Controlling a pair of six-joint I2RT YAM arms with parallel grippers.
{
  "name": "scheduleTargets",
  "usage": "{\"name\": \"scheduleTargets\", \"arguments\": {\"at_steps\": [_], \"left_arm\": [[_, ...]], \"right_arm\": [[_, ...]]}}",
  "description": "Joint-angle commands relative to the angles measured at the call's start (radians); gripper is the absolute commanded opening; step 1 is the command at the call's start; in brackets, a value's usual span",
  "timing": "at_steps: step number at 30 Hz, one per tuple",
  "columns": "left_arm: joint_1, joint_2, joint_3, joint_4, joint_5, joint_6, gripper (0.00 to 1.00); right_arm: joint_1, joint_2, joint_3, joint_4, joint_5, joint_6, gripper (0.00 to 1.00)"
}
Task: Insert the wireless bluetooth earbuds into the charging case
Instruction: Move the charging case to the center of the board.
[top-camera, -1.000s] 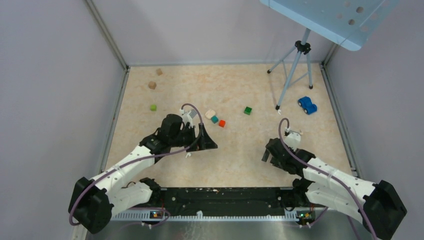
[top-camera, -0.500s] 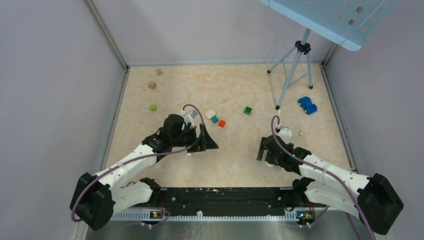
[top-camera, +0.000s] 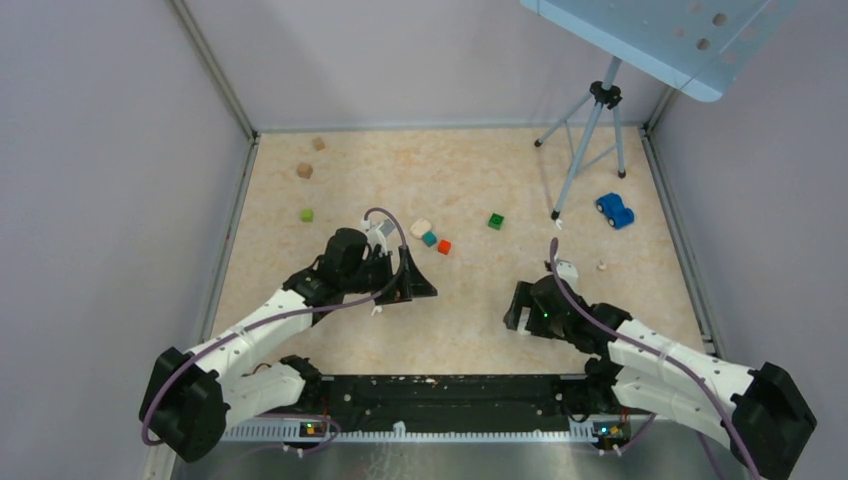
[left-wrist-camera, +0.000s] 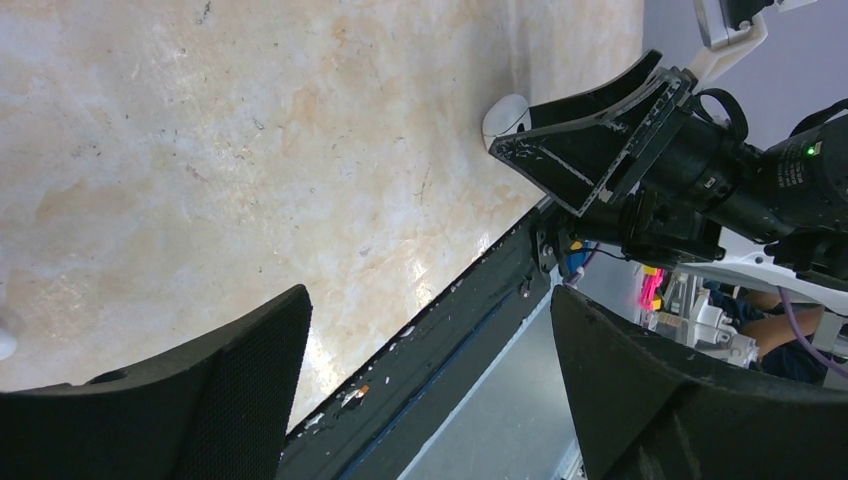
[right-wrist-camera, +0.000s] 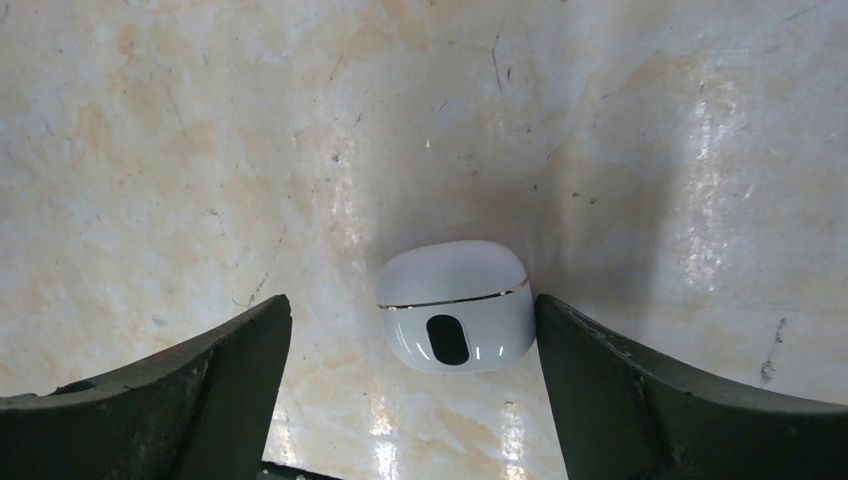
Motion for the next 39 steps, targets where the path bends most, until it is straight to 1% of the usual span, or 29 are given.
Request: {"name": "scheduleTargets", "arguments": {"at_steps": [1, 3, 5, 8, 13, 15, 17, 19, 22, 24, 29, 34, 35, 39], "left_arm": [[0.003, -0.033, 0.006, 0.016, 0.002, -0.003, 0.93], [0.002, -0.036, 0.006, 0.016, 0.000, -0.006, 0.93], [0.002, -0.039, 0.006, 0.014, -0.005, -0.009, 0.93], [0.004, -0.038, 0.008, 0.013, -0.010, -0.012, 0.93], [0.002, -0.030, 0.016, 0.007, -0.008, -0.010, 0.93], [0.001, -0.030, 0.017, 0.006, -0.009, -0.011, 0.93], [0.002, -0.031, 0.016, 0.009, -0.010, -0.011, 0.93], [0.003, -0.028, 0.016, 0.011, -0.009, -0.010, 0.93], [0.003, -0.020, 0.021, 0.006, -0.008, -0.003, 0.93], [0.003, -0.015, 0.023, 0.006, -0.005, -0.002, 0.93], [0.003, -0.002, 0.021, 0.022, 0.005, -0.002, 0.93], [0.002, 0.001, 0.013, 0.037, 0.010, -0.010, 0.93], [0.002, 0.002, 0.012, 0.037, 0.011, -0.011, 0.93], [0.003, -0.004, 0.009, 0.033, 0.004, -0.012, 0.93]], "right_arm": [[0.026, 0.007, -0.028, -0.011, -0.068, 0.010, 0.89], [0.051, 0.038, -0.014, -0.046, -0.010, 0.021, 0.87], [0.105, 0.090, 0.016, -0.094, 0.094, 0.053, 0.86], [0.221, 0.222, 0.084, -0.156, 0.233, 0.118, 0.86], [0.303, 0.460, 0.174, -0.214, 0.326, 0.171, 0.84], [0.324, 0.495, 0.195, -0.219, 0.342, 0.181, 0.82], [0.328, 0.490, 0.191, -0.199, 0.337, 0.185, 0.81], [0.328, 0.453, 0.171, -0.166, 0.327, 0.189, 0.77], [0.328, 0.370, 0.131, -0.141, 0.322, 0.200, 0.68], [0.328, 0.321, 0.109, -0.141, 0.322, 0.203, 0.65], [0.328, 0.215, 0.076, -0.125, 0.281, 0.156, 0.69], [0.328, 0.182, 0.067, -0.117, 0.263, 0.100, 0.68], [0.327, 0.186, 0.068, -0.105, 0.254, 0.087, 0.69], [0.326, 0.228, 0.092, -0.083, 0.241, 0.026, 0.80]]}}
